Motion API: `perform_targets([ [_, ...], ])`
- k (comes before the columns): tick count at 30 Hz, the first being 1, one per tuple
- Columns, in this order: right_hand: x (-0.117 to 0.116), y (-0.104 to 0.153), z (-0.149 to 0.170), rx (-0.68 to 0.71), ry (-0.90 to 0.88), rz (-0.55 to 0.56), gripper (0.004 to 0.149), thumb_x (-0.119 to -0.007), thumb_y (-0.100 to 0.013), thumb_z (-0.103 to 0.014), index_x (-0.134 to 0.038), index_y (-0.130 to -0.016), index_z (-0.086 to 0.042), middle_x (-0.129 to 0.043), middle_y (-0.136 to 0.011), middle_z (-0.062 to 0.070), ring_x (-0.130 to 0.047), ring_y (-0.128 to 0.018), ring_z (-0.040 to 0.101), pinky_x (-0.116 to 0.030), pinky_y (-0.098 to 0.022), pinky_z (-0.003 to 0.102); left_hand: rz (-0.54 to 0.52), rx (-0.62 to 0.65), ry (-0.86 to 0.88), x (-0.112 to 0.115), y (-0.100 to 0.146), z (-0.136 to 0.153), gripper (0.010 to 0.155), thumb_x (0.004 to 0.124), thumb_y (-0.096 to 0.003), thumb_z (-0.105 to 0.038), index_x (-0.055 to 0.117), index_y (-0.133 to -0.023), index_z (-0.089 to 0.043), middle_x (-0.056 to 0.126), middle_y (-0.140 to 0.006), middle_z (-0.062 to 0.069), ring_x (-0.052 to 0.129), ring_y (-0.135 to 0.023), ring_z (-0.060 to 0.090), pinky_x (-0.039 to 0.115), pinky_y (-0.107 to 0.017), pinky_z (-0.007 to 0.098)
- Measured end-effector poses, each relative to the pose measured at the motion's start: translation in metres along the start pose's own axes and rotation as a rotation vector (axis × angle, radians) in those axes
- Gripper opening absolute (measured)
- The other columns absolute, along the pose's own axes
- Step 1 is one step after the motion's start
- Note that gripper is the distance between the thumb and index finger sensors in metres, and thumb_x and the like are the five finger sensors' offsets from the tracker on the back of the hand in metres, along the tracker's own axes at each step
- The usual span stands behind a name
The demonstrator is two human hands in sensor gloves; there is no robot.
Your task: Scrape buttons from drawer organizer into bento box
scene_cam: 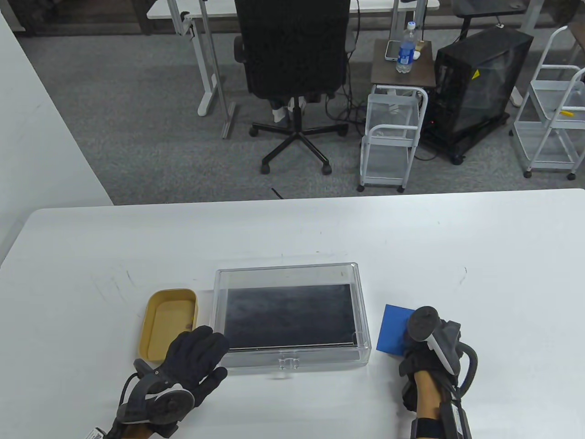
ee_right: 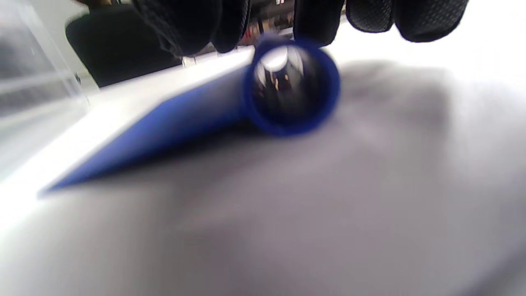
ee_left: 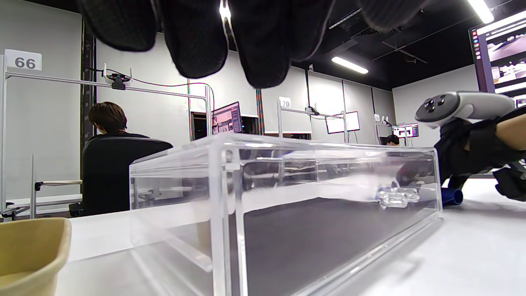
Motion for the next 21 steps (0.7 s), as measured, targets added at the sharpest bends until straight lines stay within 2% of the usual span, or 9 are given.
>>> perform_targets([
  [8, 0.044, 0.034, -0.02, 0.119, -0.14, 0.275, 0.055, -0.071, -0.055, -0.04, -0.054, -0.105, -0.023, -0.056, -0.106, 0.028, -0.054, -0.097, 0.058, -0.062, -0.064, 0.068, 0.006, -0.005, 0.001, 0.001, 0.0, 0.001, 0.059, 0.056, -0.0588, -0.051, 0.056, -0.11, -0.021, 0.072, -0.11, 0.005, 0.076, -0.102, 0.043, 0.064, -0.07, 0.065],
  [15, 0.056, 0.055, -0.038, 0.239, -0.209, 0.353, 0.055, -0.072, -0.055, -0.041, -0.056, -0.104, -0.021, -0.062, -0.104, 0.024, -0.061, -0.095, 0.054, -0.066, -0.063, 0.066, 0.007, -0.002, -0.002, 0.001, -0.001, 0.002, 0.059, 0.056, -0.0587, -0.051, 0.056, -0.11, -0.021, 0.072, -0.11, 0.005, 0.076, -0.102, 0.043, 0.064, -0.07, 0.065],
  [21, 0.061, 0.08, -0.066, 0.391, -0.236, 0.414, 0.056, -0.071, -0.055, -0.043, -0.056, -0.104, -0.022, -0.063, -0.104, 0.022, -0.066, -0.094, 0.051, -0.068, -0.063, 0.065, 0.005, -0.006, -0.007, 0.001, -0.001, 0.003, 0.059, 0.056, -0.0586, -0.05, 0.057, -0.11, -0.022, 0.073, -0.109, 0.005, 0.076, -0.102, 0.043, 0.064, -0.07, 0.065],
])
Point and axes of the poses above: the tracker on the back of each hand, its own z axis roughly to the little-finger side, its own y axis roughly from the fingertips to the wrist, x = y × z, the point moved 1 cm from there along -y, roughly from the wrist to the fingertips
